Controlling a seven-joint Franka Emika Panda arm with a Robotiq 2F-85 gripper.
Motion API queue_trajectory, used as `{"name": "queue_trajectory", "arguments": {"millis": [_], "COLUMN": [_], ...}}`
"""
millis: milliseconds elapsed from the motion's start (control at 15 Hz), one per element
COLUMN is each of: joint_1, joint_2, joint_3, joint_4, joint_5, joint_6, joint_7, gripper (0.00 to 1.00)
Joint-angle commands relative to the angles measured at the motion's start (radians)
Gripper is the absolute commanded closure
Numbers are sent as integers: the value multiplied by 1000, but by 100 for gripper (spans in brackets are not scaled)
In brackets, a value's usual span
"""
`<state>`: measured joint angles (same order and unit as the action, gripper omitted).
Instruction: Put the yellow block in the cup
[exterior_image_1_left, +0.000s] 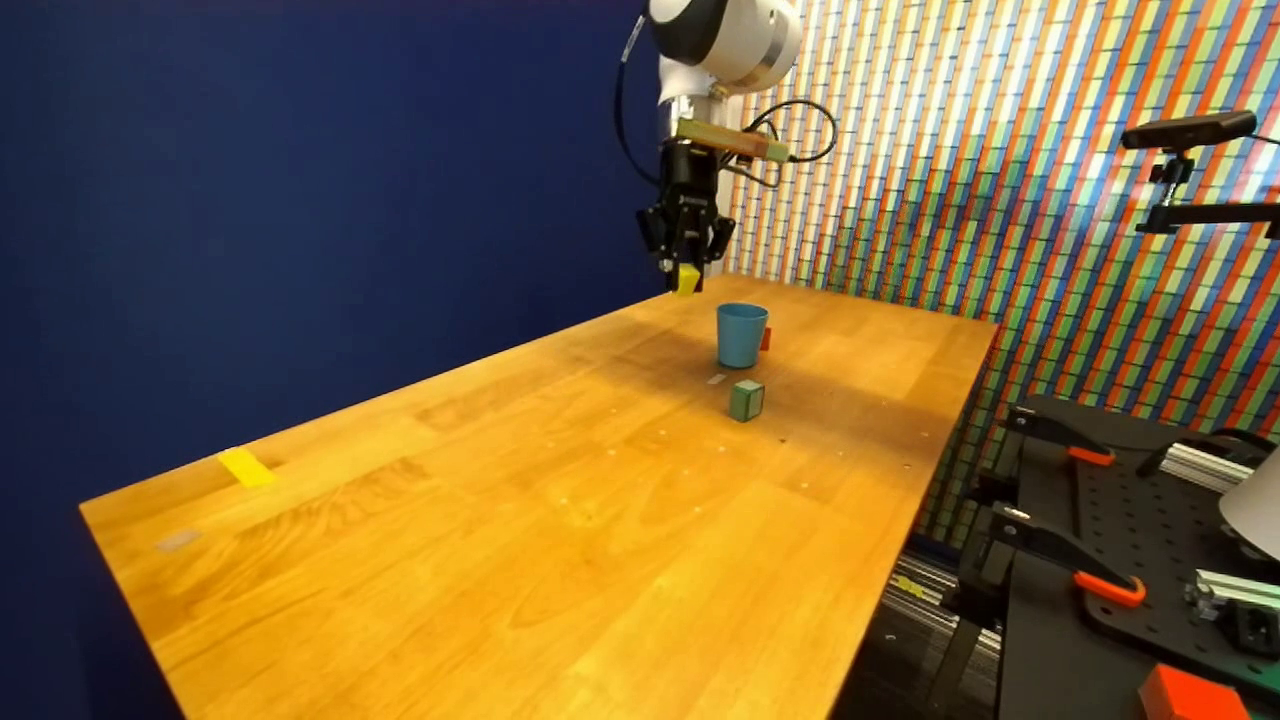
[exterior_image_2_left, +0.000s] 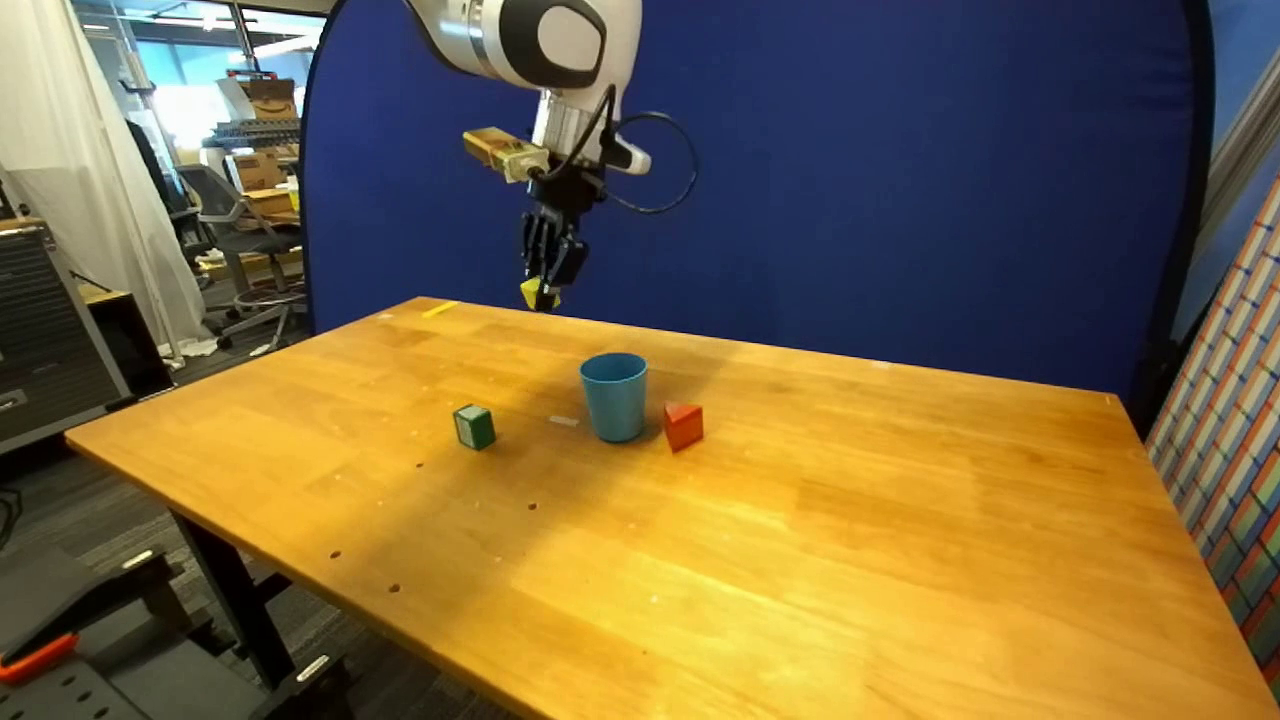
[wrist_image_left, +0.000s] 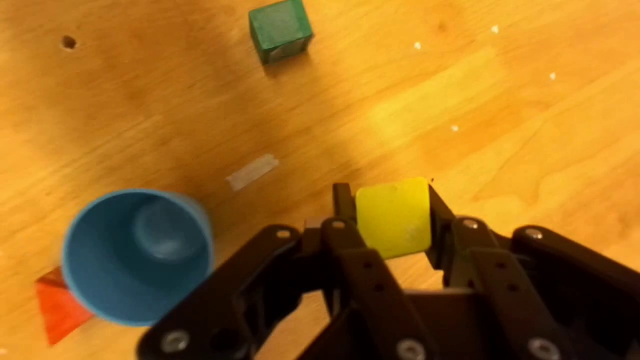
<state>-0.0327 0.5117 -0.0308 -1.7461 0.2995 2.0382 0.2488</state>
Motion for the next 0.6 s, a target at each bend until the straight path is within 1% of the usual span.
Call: {"name": "queue_trajectory", "arguments": {"millis": [0,200,533], "joint_1": [2,-7,-10], "joint_2": [-148,-159,-109], "joint_3": [-56,-85,-103], "joint_4": [-160,-183,-190], "joint_5": [-22,-36,-40], "joint_6": [110,120,117], "joint_7": [100,152,205], "gripper": [83,83,83]}}
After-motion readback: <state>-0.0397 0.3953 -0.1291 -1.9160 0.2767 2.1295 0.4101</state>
